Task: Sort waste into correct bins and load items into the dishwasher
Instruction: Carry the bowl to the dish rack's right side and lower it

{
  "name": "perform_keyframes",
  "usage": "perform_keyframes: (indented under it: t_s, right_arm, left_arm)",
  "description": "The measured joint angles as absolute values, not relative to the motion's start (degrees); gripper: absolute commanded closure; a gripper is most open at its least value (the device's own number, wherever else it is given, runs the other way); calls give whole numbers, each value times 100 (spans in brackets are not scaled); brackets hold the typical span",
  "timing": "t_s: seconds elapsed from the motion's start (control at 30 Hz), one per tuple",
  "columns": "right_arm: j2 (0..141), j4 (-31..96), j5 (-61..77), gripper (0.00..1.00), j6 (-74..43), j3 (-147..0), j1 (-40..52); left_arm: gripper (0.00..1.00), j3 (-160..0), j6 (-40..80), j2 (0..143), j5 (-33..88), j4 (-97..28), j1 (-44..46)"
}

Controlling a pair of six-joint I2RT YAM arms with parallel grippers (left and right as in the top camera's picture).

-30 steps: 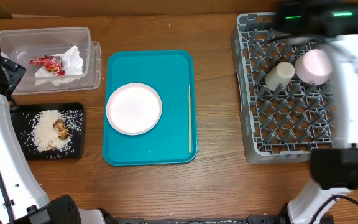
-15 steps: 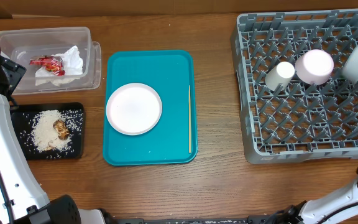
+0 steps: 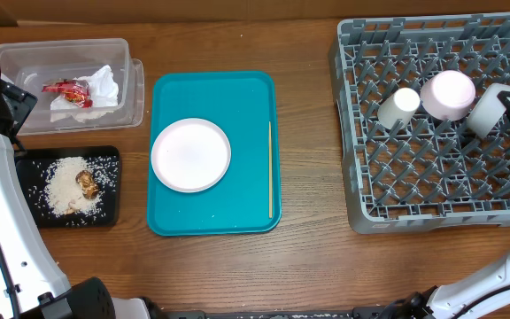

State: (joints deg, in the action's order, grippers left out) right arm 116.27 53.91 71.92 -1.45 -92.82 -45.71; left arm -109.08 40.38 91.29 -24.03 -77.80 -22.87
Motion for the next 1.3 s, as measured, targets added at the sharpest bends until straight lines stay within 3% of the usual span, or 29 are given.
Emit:
perform_keyframes:
  t_s: [0.53,0.73,1.0,1.3]
  right_arm:
    - [11579,5662,6831,88,-303,-9323,-4576]
    - [11255,5848,5363,87,-550,-9450,-4576]
    - [10973,5835,4541,86,-1212,-9450,-4517]
    - [10547,6031,3026,77,-1614,-9452,-4501]
  left_arm:
    - [0,-10908,4036,9129,-2401,-7782,-2287]
    - [0,-10908,4036,9129,-2401,-7784,-2287]
    - [0,-10908,4036,9129,-2403,-7782,-2287]
    - [0,-10908,4038,9129,-2401,-7782,-2287]
